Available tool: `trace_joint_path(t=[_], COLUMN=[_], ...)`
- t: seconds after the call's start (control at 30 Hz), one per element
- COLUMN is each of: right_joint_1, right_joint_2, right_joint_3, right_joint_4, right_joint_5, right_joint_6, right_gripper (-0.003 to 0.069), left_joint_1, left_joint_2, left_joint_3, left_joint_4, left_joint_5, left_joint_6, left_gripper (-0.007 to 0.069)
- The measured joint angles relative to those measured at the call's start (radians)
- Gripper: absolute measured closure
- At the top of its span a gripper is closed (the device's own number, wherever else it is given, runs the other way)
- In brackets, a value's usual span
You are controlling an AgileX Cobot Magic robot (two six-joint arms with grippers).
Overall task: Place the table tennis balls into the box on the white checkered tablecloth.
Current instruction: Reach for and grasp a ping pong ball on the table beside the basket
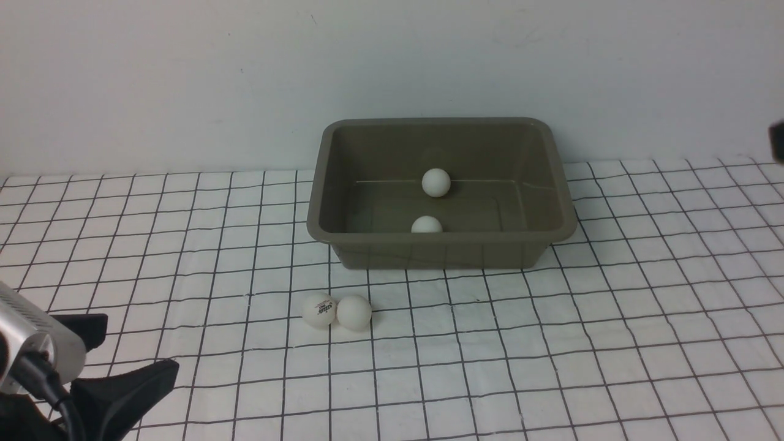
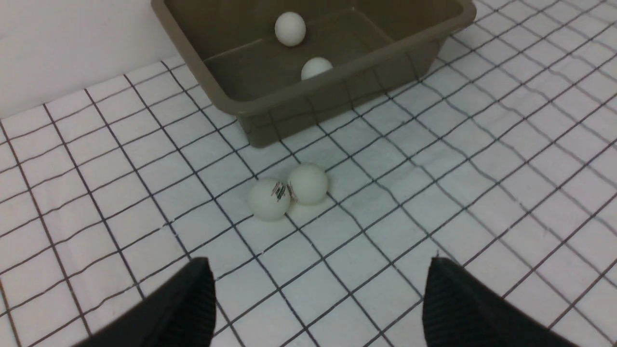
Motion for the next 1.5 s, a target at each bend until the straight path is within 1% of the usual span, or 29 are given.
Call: trace_joint_path(t=[0.1,0.27,0.43,0.57,0.63,0.67,0.73,0.87,0.93,1.07,1.13,1.3,1.5], right_joint_1=[0.0,0.0,0.0,0.0,0.0,0.0,0.0,0.0,0.0,0.0,0.0,0.0,0.0], right_joint_2=[-0.035,-0.045,-0.045,-0.045,-0.045,-0.045,-0.045,-0.045,-0.045,-0.045,-0.045,-0.045,-0.045], right_joint_3=[0.033,0.033,0.033,0.033,0.033,0.033,0.033,0.033,0.033,0.033,0.033,0.033,0.034], right_joint_4=[0.003,0.004,0.004,0.004,0.004,0.004,0.004,0.004,0.004,0.004,0.004,0.004,0.004], right_joint_5=[0.0,0.011,0.006,0.001,0.0,-0.001,-0.001,-0.007,-0.012,-0.019,-0.02,-0.02,-0.02], right_joint_6=[0.003,0.003,-0.001,-0.004,-0.004,-0.004,-0.004,-0.004,-0.004,-0.004,-0.004,-0.004,0.015], right_gripper=[0.0124,0.0124,0.0124,0.0124,0.0124,0.0124,0.0124,0.0124,0.0124,0.0124,0.0124,0.0124,0.0124], left_joint_1=[0.0,0.0,0.0,0.0,0.0,0.0,-0.001,-0.002,-0.002,-0.022,-0.05,-0.139,-0.179], left_joint_2=[0.003,0.054,0.217,0.417,0.512,0.575,0.646,0.765,0.821,0.899,0.934,1.034,1.096], left_joint_3=[0.0,0.0,-0.001,-0.03,-0.055,-0.078,-0.116,-0.198,-0.237,-0.295,-0.317,-0.338,-0.34], left_joint_4=[-0.05,-0.061,-0.061,-0.103,-0.168,-0.214,-0.274,-0.331,-0.334,-0.331,-0.31,-0.224,-0.216], left_joint_5=[-0.01,-0.001,-0.007,-0.027,-0.032,-0.037,-0.047,-0.06,-0.068,-0.088,-0.118,-0.266,-0.341], left_joint_6=[0.009,0.038,0.105,0.2,0.267,0.328,0.4,0.513,0.585,0.69,0.711,0.742,0.809], left_gripper=[0.0103,0.0103,0.0103,0.0103,0.0103,0.0103,0.0103,0.0103,0.0103,0.0103,0.0103,0.0103,0.0103])
